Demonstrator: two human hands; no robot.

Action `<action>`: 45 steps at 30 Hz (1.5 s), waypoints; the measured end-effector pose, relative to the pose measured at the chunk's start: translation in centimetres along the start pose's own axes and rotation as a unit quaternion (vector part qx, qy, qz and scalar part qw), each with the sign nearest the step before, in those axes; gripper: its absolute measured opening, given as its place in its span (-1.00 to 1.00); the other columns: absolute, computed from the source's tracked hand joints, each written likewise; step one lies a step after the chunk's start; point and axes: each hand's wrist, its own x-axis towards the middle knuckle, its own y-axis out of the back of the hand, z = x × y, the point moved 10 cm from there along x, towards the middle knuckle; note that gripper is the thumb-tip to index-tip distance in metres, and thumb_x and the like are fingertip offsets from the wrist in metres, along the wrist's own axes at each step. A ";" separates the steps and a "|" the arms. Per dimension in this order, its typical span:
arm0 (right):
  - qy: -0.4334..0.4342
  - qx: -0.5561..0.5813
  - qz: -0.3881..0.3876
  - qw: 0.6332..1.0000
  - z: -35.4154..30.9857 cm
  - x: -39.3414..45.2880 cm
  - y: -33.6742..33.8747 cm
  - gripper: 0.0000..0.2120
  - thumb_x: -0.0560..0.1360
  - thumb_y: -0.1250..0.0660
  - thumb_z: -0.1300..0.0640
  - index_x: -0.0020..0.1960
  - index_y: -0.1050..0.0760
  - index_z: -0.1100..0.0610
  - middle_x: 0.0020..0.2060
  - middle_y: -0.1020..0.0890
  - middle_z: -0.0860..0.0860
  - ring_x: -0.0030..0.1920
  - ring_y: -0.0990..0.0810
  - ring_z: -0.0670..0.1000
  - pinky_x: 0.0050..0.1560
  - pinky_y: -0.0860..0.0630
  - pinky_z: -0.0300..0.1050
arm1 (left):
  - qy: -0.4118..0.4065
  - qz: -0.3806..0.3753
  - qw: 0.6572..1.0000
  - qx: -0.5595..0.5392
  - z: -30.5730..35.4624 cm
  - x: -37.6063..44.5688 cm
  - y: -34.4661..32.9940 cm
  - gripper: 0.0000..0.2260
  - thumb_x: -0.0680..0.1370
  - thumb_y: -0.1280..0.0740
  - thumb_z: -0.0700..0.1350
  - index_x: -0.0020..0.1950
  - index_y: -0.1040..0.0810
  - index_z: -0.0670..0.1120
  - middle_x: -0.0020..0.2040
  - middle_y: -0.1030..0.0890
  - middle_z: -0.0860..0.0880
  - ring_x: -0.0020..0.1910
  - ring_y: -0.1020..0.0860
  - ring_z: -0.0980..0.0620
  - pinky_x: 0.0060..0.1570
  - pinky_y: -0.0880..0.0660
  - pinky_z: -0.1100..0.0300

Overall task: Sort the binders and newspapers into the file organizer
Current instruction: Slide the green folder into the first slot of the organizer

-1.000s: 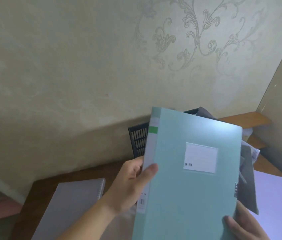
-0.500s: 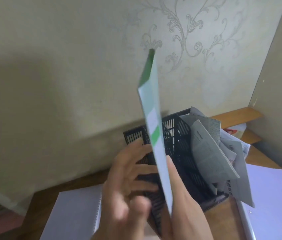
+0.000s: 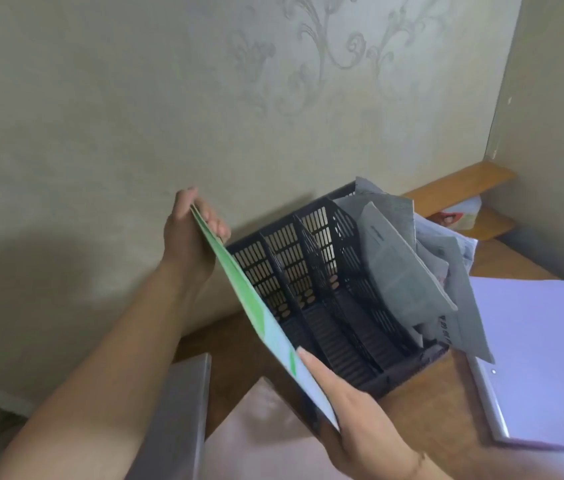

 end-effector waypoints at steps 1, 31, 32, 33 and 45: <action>-0.055 -0.021 -0.018 0.998 2.6 0.4 2.7 -0.19 0.46 -0.27 0.11 0.55 0.13 -0.14 0.53 -0.12 -0.20 0.48 -0.17 -0.20 0.42 -0.20 -0.31 | -0.006 0.024 1.000 0.000 -0.1 0.7 0.1 -0.63 0.60 -0.15 -0.03 -0.41 -0.25 -0.06 -0.54 -0.27 -0.03 -0.54 -0.29 0.01 -0.40 -0.31 0.20; -0.071 -0.302 -0.045 0.950 13.5 -2.9 1.0 -0.50 0.47 -0.13 -0.36 0.15 -0.55 -0.04 -0.45 -0.55 -0.16 -0.40 -0.50 -0.12 -0.33 -0.41 -0.20 | -0.037 0.022 0.993 0.110 -4.5 6.1 -0.5 -0.68 0.51 -0.08 -0.22 -0.47 -0.22 -0.10 -0.58 -0.23 -0.08 -0.54 -0.23 -0.05 -0.50 -0.24 0.21; -0.075 -0.290 -0.047 0.953 13.5 -3.0 1.1 -0.50 0.50 -0.11 -0.36 0.17 -0.53 -0.03 -0.42 -0.56 -0.16 -0.38 -0.50 -0.12 -0.31 -0.39 -0.19 | -0.044 0.020 0.992 0.115 -4.6 6.1 -0.5 -0.67 0.51 -0.07 -0.24 -0.47 -0.23 -0.10 -0.58 -0.24 -0.08 -0.55 -0.24 -0.05 -0.50 -0.26 0.22; -0.083 -0.286 -0.051 0.953 13.5 -3.2 1.1 -0.50 0.53 -0.09 -0.34 0.19 -0.52 -0.02 -0.39 -0.57 -0.16 -0.36 -0.50 -0.11 -0.29 -0.38 -0.18 | -0.055 0.013 0.991 0.124 -4.5 6.1 -0.6 -0.67 0.51 -0.07 -0.25 -0.47 -0.24 -0.11 -0.59 -0.25 -0.08 -0.55 -0.26 -0.04 -0.49 -0.29 0.23; -0.077 -0.303 0.023 0.949 11.3 -3.3 1.2 -0.72 0.49 -0.27 -0.09 -0.03 -0.61 0.09 -0.40 -0.56 -0.09 -0.33 -0.48 0.01 -0.18 -0.40 -0.04 | -0.064 -0.046 0.990 0.114 -4.1 6.6 0.5 -0.70 0.58 -0.04 -0.20 -0.35 -0.25 -0.06 -0.63 -0.23 -0.06 -0.52 -0.20 -0.03 -0.39 -0.24 0.16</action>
